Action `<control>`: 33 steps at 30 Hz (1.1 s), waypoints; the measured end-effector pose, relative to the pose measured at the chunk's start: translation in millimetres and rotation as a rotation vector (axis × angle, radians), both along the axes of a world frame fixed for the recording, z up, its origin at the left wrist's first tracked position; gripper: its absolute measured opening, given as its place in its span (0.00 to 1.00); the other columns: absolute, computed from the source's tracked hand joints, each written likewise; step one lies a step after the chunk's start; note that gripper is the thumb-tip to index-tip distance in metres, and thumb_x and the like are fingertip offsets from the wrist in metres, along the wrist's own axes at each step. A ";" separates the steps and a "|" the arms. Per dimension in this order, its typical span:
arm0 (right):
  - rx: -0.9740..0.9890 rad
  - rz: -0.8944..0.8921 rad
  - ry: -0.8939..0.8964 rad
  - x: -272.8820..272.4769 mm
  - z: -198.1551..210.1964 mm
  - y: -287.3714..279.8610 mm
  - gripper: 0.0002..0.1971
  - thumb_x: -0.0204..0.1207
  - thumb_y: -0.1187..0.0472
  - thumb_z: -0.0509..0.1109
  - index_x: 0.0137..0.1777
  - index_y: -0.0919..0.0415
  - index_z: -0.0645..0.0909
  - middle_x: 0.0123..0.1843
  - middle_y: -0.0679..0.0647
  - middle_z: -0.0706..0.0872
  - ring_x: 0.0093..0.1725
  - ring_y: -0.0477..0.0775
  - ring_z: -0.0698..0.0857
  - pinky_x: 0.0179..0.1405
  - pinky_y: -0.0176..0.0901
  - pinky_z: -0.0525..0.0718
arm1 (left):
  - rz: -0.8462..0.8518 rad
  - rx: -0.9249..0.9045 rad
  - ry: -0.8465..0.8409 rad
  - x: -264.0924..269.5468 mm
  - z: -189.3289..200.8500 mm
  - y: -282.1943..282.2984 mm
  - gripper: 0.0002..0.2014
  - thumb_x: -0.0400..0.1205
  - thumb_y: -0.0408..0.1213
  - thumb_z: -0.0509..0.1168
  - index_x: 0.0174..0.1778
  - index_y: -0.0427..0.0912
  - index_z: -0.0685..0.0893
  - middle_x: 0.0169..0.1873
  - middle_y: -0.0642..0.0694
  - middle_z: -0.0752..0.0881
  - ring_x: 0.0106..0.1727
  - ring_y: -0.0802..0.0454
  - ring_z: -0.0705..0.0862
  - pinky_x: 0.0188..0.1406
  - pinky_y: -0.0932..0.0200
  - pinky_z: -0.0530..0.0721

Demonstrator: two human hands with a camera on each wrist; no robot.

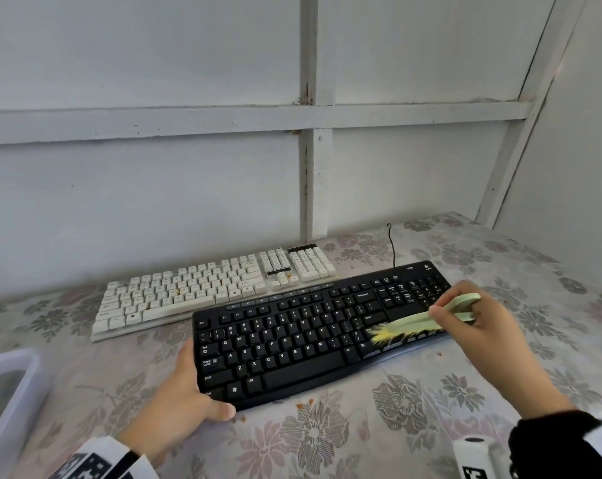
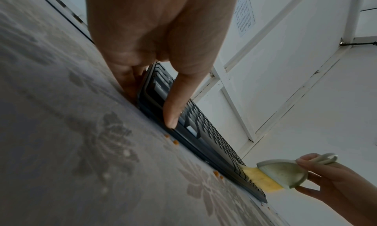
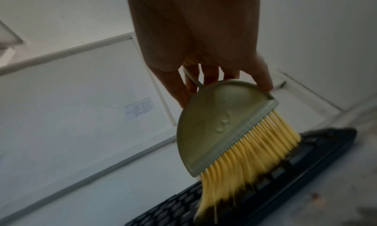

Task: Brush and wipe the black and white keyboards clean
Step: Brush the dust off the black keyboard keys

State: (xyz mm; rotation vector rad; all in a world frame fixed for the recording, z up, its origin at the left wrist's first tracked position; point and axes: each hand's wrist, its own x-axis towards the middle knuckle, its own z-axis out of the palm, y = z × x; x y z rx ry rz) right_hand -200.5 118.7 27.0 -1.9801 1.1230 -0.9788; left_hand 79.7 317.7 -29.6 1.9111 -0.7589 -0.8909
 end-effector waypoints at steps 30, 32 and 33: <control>0.022 -0.044 -0.235 -44.5 0.5 -71.1 0.08 0.74 0.62 0.74 0.35 0.54 0.80 0.45 0.60 0.87 0.40 0.44 0.81 0.35 0.25 0.77 | 0.023 0.019 0.006 -0.6 0.5 -0.1 0.56 0.63 0.16 0.75 0.79 0.53 0.52 0.52 0.57 0.80 0.52 0.55 0.80 0.41 0.65 0.74; 0.098 0.032 -0.251 -43.0 -2.3 -69.0 0.14 0.64 0.45 0.79 0.37 0.54 0.82 0.44 0.57 0.88 0.43 0.47 0.81 0.38 0.27 0.78 | 0.017 0.027 -0.008 -0.7 0.7 0.1 0.56 0.63 0.16 0.75 0.79 0.53 0.52 0.52 0.57 0.80 0.56 0.51 0.80 0.47 0.61 0.75; 0.101 0.023 -0.209 -42.3 -3.4 -69.4 0.15 0.64 0.44 0.78 0.37 0.55 0.82 0.44 0.58 0.87 0.42 0.49 0.81 0.39 0.31 0.79 | 0.014 0.029 -0.011 -0.7 0.9 0.3 0.56 0.63 0.17 0.75 0.79 0.53 0.52 0.53 0.57 0.80 0.58 0.50 0.79 0.49 0.60 0.74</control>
